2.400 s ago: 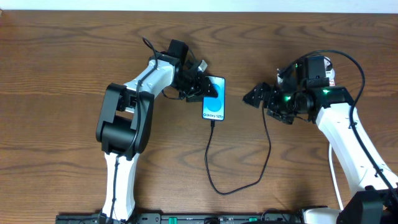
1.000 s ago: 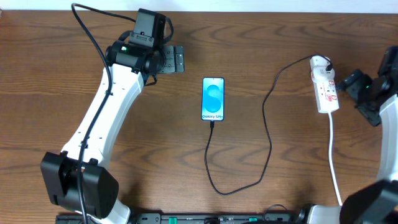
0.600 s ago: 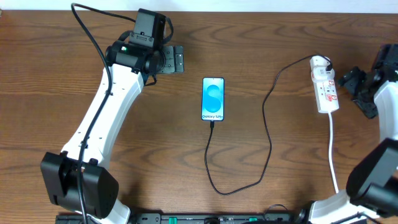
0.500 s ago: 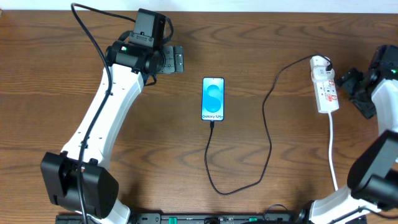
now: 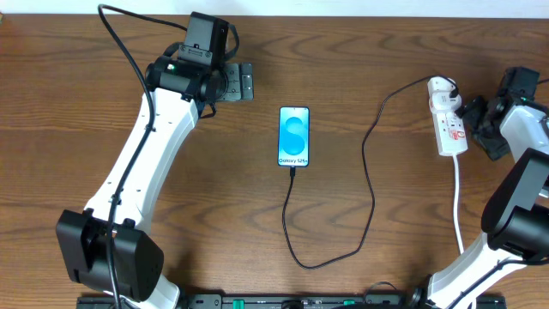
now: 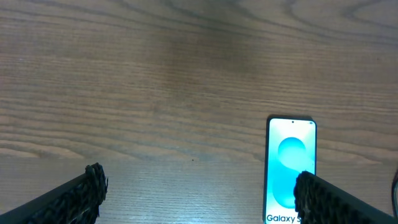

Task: Plug charger to phone and switch on socket
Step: 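Move the right gripper over the white power strip's switch button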

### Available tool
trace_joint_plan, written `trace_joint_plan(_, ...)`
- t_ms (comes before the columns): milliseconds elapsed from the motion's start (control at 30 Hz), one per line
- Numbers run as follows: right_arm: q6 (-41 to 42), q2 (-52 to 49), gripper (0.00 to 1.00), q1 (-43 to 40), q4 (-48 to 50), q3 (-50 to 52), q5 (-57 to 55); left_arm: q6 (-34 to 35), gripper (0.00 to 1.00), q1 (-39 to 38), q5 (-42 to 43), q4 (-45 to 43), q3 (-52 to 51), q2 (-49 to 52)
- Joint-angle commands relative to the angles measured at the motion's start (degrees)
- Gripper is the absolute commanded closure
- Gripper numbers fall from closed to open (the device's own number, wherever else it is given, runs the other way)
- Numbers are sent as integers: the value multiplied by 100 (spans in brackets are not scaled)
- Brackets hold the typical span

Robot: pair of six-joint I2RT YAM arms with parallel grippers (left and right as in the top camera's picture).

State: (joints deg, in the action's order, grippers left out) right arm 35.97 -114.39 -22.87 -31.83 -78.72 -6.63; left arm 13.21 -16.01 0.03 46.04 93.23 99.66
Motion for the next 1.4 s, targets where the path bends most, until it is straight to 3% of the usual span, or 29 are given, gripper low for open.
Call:
trace_joint_plan(0, 258, -17, 1, -7, 83, -61, 83, -50, 2, 4, -74, 0, 9, 31)
trace_joint_plan(1367, 319, -398, 1, -7, 238, -57, 726, -50, 2, 4, -74, 0, 9, 31)
